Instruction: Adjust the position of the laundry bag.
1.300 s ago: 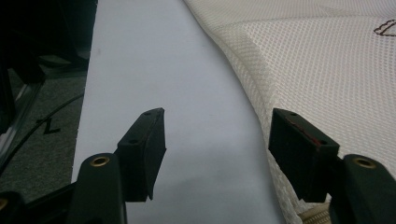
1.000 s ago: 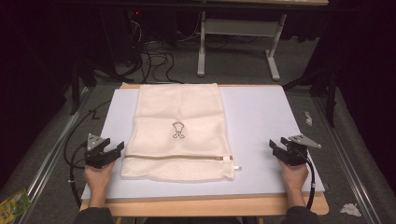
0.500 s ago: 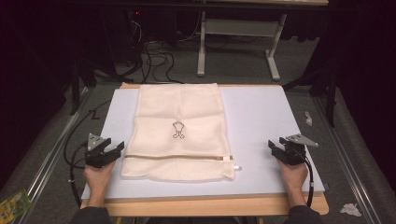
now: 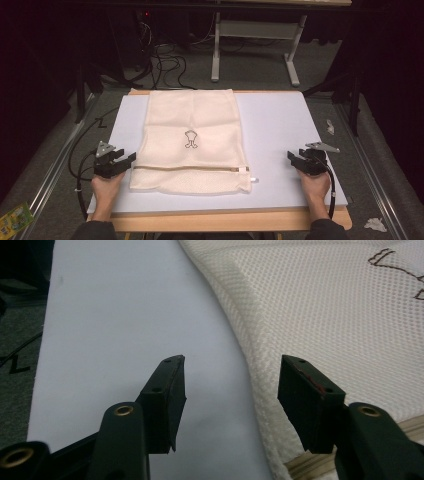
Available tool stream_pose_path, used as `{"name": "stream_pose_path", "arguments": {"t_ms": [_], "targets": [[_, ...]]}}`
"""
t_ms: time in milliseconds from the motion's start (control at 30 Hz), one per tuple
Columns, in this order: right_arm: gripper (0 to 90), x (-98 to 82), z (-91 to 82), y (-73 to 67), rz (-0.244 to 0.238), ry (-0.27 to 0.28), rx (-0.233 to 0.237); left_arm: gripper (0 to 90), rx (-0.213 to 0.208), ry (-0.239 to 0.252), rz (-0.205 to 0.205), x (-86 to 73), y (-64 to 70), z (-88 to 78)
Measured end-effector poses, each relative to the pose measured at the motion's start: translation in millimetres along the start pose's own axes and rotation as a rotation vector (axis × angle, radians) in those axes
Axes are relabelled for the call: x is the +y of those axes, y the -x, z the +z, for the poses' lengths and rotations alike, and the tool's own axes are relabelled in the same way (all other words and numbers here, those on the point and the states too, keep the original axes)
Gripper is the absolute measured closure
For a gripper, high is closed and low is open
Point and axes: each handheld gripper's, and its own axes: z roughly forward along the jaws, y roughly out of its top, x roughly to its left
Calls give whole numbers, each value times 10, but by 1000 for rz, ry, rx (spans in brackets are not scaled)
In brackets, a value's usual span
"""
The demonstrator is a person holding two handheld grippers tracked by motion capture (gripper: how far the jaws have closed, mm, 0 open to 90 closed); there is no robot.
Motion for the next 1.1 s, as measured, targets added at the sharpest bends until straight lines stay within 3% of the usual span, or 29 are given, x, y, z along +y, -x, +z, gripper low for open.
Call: {"name": "stream_pose_path", "arguments": {"t_ms": [233, 567, 733, 900, 1033, 1100], "targets": [[472, 33, -27, -49, -26, 12, 31, 434, -31, -10, -5, 72, 46, -11], [497, 50, -40, -134, -14, 18, 77, 404, -31, -46, 0, 106, 67, -49], [496, 65, -38, -217, -6, -6, 112, 388, -42, -66, -8, 116, 108, -58], [569, 120, -71, -358, -47, 6, 137, 374, -59, -92, -10, 158, 136, -55], [577, 156, -64, -433, -66, -28, 141, 379, -58, -108, -21, 153, 158, -10], [585, 176, -91, -498, -50, -6, 180, 372, -52, -131, -16, 180, 171, -8]]}}
